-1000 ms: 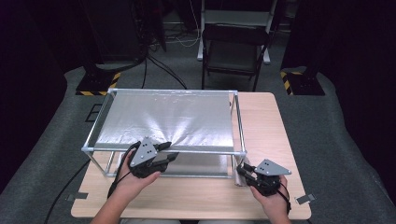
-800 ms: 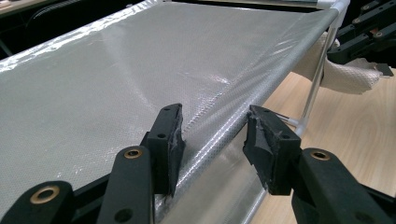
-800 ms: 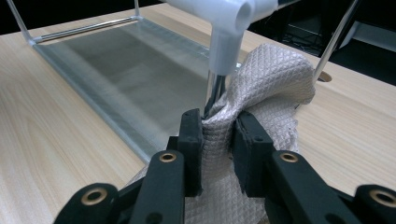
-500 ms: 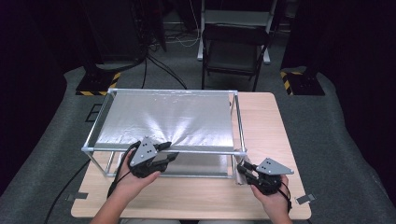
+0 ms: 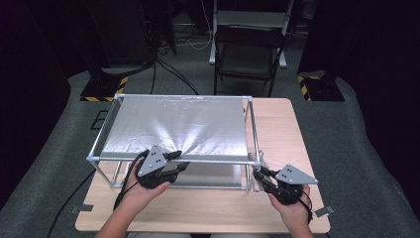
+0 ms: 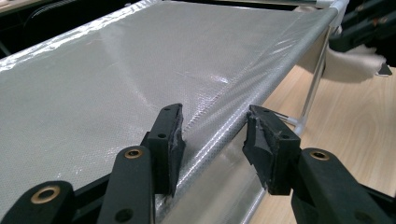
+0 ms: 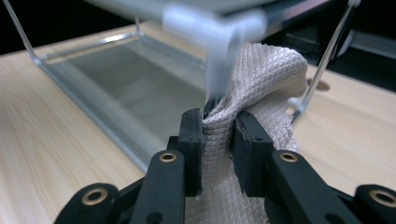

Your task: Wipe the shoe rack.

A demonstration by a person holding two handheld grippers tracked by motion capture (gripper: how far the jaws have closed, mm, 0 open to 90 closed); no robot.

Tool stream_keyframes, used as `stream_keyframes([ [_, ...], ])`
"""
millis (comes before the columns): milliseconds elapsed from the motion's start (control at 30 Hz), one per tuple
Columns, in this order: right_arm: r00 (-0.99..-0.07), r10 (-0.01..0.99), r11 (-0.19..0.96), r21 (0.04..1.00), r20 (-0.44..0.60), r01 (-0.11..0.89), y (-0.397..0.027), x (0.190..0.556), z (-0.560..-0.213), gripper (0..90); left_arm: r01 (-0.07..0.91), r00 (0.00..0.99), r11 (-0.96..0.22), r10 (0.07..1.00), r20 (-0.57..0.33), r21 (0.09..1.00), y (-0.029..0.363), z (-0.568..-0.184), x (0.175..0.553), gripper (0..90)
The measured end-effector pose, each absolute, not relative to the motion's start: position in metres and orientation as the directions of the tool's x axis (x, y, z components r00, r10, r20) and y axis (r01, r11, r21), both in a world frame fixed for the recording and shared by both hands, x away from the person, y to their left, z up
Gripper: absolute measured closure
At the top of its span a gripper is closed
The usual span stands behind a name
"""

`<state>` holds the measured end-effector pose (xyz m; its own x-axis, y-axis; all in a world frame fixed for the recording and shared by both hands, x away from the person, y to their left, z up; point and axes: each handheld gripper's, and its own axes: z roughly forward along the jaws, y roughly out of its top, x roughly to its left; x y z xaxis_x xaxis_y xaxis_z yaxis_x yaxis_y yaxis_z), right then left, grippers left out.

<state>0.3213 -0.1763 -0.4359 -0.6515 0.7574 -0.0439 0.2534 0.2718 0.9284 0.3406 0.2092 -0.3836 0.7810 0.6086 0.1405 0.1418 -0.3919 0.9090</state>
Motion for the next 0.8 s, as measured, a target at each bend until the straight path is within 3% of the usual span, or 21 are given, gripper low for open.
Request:
stream_keyframes([
  [200, -0.644, 0.765, 0.290, 0.900, -0.013, 0.326, -0.174, 0.327, -0.471, 74.3, 0.140, 0.781, -0.392, 0.608, 0.142, 0.909, 0.209, -0.384, 0.340, 55.9],
  [567, -0.647, 0.760, 0.285, 0.929, -0.068, 0.238, -0.175, 0.321, -0.431, 74.2, 0.141, 0.781, -0.391, 0.608, 0.140, 0.909, 0.209, -0.384, 0.341, 55.9],
  [800, -0.640, 0.769, 0.267, 0.908, 0.002, 0.323, -0.174, 0.326, -0.471, 74.2, 0.140, 0.781, -0.391, 0.608, 0.142, 0.910, 0.209, -0.384, 0.340, 55.9],
])
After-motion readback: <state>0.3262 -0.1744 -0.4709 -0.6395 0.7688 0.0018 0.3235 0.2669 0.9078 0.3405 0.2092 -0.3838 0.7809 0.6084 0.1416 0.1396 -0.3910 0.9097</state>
